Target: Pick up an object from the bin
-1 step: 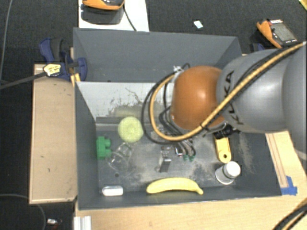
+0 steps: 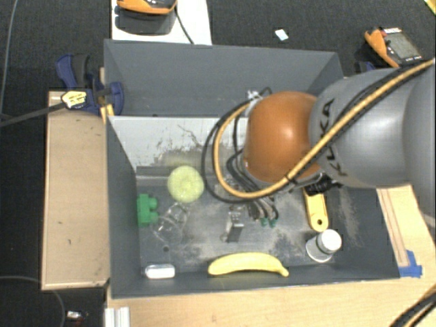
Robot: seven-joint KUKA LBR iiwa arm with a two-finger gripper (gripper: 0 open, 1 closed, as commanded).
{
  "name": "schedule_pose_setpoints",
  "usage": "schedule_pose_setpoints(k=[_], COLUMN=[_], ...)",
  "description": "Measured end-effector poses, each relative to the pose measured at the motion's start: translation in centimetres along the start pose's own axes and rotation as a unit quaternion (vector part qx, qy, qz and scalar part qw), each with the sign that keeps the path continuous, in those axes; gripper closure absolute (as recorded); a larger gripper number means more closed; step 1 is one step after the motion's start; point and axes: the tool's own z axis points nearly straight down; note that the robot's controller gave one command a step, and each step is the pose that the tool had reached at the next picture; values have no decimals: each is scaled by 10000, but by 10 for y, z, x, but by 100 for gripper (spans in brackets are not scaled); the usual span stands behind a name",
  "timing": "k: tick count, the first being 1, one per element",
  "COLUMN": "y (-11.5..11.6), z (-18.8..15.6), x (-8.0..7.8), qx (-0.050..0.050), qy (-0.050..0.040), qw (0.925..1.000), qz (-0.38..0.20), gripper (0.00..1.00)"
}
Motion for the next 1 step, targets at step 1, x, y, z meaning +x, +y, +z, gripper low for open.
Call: schedule_pose_setpoints(k=[1], y=[-37], z=[63], x=[28], qx=[-5], qy=[-25], qw=[9968], qz=[-801], gripper=[0])
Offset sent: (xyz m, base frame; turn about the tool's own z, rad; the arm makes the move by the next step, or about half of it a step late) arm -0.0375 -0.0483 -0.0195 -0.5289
